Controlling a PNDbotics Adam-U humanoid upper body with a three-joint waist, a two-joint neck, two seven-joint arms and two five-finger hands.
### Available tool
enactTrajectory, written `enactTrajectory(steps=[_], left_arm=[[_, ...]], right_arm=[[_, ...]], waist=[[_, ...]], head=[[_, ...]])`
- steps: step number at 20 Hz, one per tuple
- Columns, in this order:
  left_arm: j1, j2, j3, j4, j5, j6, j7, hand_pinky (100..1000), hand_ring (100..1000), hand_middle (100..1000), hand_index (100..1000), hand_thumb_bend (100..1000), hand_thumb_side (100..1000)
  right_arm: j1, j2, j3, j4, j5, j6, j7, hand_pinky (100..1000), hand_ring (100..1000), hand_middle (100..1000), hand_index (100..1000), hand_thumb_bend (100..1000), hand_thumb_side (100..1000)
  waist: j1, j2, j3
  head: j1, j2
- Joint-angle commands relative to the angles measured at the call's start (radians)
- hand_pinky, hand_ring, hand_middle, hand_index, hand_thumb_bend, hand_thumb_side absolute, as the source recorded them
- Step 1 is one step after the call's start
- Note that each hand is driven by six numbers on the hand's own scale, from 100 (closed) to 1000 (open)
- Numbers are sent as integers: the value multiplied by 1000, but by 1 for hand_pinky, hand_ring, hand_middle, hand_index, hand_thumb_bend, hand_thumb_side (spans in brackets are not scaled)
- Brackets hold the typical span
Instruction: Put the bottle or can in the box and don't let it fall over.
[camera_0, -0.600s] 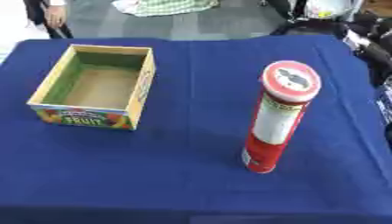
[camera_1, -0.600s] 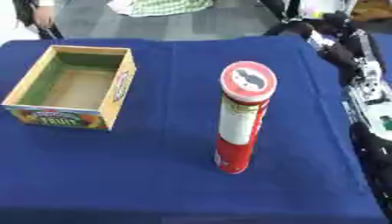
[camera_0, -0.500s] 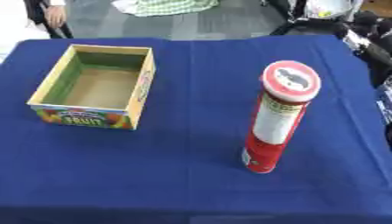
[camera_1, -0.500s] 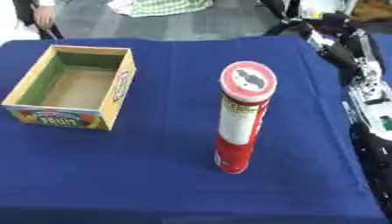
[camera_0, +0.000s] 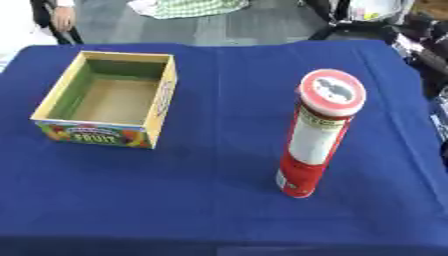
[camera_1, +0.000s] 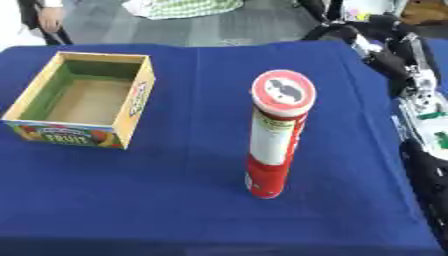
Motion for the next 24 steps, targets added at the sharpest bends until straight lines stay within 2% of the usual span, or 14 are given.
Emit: enactTrajectory(steps=[1,17,24], left_arm=[[-3,26,11,-12,-1,-1,2,707,1000,911,842,501,882],[-1,31,13,-13,-4,-2,4,707,1000,911,842,500,882],[-2,31,12,-13,-4,-2,4,707,1000,911,842,500,882]], right_arm=[[-2,-52,-10,-6,-15,-9,14,797,882,1000,766,688,317],[94,-149,4,-21,-118,-69,147,804,897,1000,776,701,298],[148,-169,7,-30,-149,-89,195,805,899,1000,777,704,285]], waist=[[0,-11,-2],[1,-11,-16],[-1,-10,-20]], head=[[1,5],[15,5],[21,5]])
